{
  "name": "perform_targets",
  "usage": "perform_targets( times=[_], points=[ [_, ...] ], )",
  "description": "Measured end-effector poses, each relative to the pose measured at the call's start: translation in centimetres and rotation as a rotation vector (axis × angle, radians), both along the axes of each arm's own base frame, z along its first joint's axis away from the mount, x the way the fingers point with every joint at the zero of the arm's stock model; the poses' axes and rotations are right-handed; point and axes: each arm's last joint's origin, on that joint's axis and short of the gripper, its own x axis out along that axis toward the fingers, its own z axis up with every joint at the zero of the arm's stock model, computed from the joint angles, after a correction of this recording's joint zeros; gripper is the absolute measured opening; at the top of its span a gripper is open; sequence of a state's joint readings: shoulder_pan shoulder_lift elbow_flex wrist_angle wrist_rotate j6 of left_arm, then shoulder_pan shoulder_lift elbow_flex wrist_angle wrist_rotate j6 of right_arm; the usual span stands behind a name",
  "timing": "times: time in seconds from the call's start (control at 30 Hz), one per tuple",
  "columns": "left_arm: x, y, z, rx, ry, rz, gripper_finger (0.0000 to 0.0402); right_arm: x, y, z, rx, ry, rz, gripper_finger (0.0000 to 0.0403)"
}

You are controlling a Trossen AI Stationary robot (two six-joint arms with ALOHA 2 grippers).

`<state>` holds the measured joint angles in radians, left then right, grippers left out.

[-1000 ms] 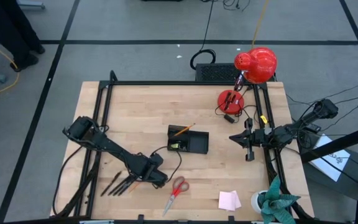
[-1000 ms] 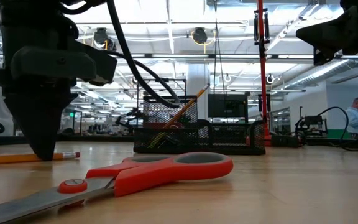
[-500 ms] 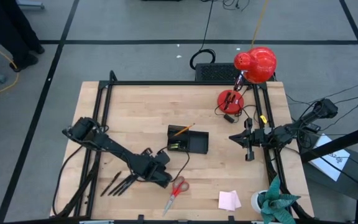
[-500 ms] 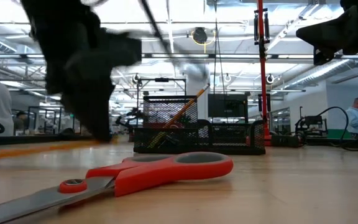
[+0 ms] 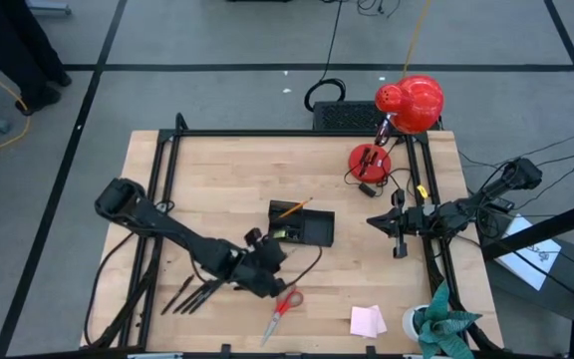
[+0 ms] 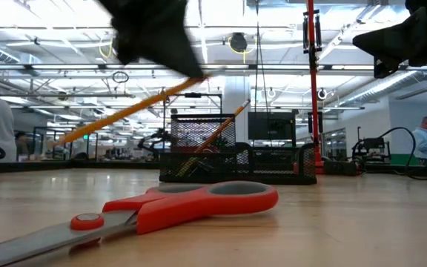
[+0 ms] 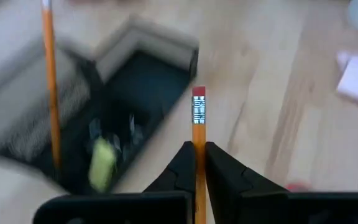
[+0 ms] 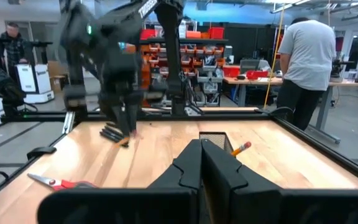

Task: Pick and place office supplies into organizer
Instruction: Put the pencil into the desk organizer

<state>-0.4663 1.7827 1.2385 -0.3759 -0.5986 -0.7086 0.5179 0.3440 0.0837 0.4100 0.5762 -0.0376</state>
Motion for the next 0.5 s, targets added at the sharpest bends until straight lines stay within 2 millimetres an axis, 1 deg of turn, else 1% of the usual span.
perform_targets(
  times=[0.13, 0.3, 0.37, 0.5],
  points=[
    [0.6, 0.7, 2.4, 0.128, -0.105, -0.092, 0.0022, 0.0, 0.0, 0.0, 0.0, 0.0, 0.0, 0.0004],
    [1.5, 2.1, 5.5, 0.324, -0.24, -0.134, 0.0009, 0.0, 0.0, 0.1, 0.003, -0.005, 0.0, 0.0004],
    [2.0, 2.9, 6.4, 0.388, -0.279, -0.152, 0.0009, 0.0, 0.0, 0.1, 0.003, -0.006, 0.0, 0.0004],
    [2.9, 5.2, 7.3, 0.485, -0.302, -0.163, 0.0024, 0.0, 0.0, 0.0, 0.001, -0.001, 0.0, 0.0004]
  ],
)
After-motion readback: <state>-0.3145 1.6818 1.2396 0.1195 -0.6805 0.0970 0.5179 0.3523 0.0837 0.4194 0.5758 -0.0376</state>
